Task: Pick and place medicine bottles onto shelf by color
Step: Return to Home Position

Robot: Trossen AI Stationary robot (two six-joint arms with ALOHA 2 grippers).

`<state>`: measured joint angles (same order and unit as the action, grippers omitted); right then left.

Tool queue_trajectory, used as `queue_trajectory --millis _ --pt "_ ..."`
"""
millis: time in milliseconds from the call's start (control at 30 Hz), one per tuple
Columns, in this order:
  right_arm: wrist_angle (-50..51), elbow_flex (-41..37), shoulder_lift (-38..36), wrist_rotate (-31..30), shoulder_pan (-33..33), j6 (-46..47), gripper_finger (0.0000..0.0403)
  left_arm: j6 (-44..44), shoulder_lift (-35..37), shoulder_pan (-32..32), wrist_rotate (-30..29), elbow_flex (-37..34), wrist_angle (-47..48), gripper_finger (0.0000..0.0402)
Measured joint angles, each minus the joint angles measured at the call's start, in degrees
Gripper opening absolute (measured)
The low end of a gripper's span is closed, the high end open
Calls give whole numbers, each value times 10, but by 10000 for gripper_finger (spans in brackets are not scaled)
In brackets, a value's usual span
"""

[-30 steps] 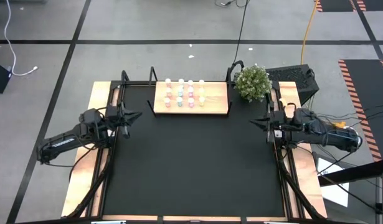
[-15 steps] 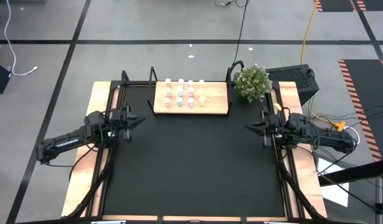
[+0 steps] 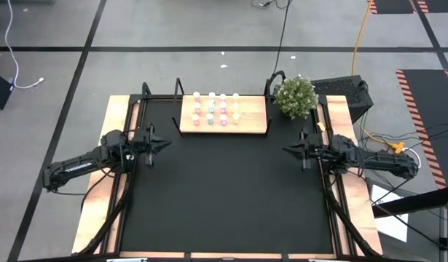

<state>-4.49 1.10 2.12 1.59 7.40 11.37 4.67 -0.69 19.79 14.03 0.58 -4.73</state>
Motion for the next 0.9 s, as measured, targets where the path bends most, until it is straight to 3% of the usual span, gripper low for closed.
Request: queue_trajectory --millis 900 --pt "0 -2 4 0 0 -1 0 1 0 0 -2 0 2 8"
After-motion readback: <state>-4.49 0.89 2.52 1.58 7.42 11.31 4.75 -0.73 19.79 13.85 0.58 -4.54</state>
